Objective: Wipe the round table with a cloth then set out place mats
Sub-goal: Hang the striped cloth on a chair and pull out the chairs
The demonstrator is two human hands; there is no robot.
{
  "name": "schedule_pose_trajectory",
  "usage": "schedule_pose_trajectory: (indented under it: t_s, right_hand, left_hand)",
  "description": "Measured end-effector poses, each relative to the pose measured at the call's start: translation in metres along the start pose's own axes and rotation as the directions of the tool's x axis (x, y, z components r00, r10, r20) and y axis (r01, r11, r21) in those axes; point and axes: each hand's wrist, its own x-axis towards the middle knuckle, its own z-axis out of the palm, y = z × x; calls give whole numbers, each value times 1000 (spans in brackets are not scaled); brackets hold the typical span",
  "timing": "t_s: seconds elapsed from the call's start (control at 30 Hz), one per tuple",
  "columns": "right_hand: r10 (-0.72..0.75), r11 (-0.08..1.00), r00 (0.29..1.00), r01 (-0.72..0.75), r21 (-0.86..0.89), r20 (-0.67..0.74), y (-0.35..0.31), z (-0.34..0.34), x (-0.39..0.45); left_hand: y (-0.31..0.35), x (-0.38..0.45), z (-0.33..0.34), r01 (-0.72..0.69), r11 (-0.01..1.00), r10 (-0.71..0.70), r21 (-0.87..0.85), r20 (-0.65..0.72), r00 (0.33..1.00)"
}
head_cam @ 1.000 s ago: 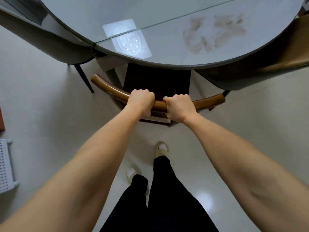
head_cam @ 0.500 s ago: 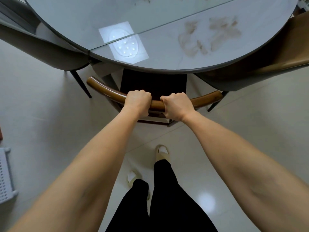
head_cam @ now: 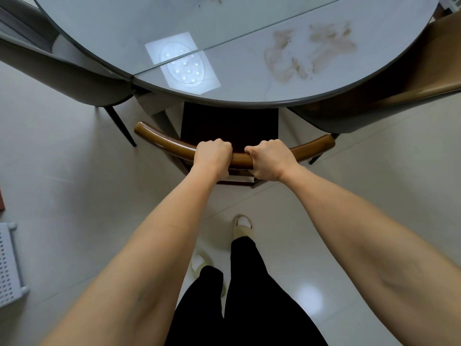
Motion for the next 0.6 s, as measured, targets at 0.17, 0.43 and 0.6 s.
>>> schedule_pose_trajectory:
  t_s: [0.17,0.43,0.6]
  right_hand:
    - [0,1000,1000,0,3,14,4,-2,-1]
    - [27,1000,1000,-27,-5,13,3,-2,0]
    - [41,997,998,-44,60,41,0,3,-2]
  left_hand:
    - [3,1,1,-9,1000,10,6,-14,1000]
    - [-1,2,0,-24,1000,24,-16,3,1000]
    - [-4,2,-2,-57,997,61,-54,86,994]
